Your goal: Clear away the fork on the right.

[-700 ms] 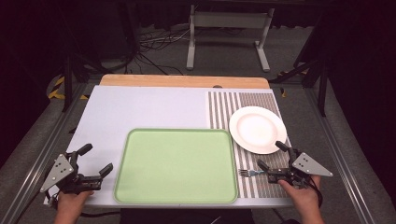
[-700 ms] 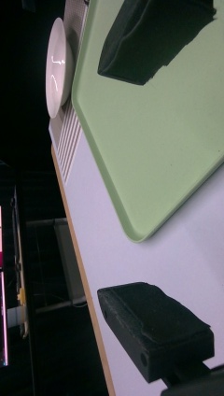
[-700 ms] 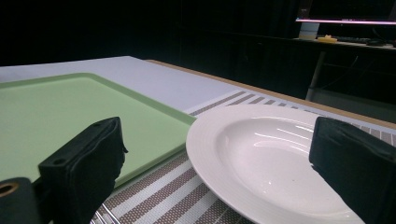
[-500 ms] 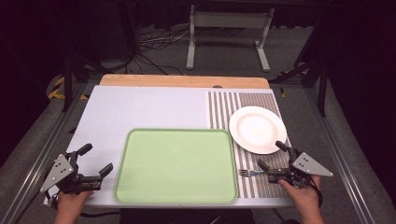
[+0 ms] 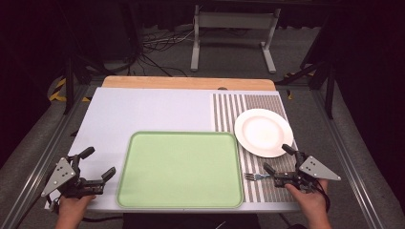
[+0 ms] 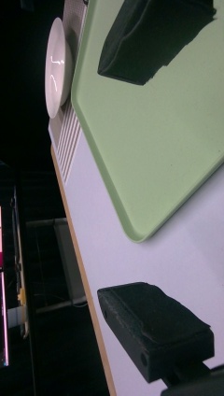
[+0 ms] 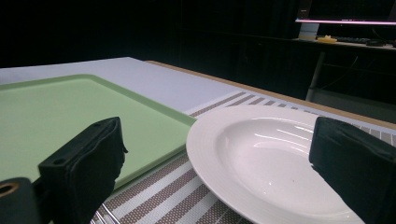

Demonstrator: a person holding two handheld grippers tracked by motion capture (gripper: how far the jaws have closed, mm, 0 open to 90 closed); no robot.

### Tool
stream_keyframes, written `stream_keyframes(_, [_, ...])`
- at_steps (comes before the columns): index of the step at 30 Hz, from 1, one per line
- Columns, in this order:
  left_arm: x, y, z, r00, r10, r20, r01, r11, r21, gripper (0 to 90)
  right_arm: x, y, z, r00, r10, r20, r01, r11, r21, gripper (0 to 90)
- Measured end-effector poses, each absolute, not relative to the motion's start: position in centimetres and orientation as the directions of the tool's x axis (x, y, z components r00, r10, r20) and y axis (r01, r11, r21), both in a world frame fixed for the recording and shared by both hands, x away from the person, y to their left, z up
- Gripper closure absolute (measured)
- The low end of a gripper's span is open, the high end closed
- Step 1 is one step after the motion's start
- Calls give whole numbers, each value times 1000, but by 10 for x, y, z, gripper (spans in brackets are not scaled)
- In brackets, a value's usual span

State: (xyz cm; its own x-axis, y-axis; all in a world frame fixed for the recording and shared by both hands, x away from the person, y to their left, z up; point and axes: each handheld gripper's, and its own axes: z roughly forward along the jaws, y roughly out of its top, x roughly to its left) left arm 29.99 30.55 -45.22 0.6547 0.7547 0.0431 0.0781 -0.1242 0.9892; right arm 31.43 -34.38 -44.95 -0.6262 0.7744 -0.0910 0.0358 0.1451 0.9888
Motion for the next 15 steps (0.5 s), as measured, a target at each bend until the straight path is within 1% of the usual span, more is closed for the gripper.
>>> stream_keyframes(4, [300,306,-452,651,758,42,80,-123,989,0,315,-343,-448,-640,765,-72,56,140,989,42])
stream_keyframes(8, [299,306,-452,650,758,43,77,-122,989,0,318,-340,-440,-654,753,-75,41,135,990,42])
stream_keyframes(15, [300,306,-452,650,759,43,81,-125,989,0,323,-340,-431,-668,744,-31,45,81,996,38])
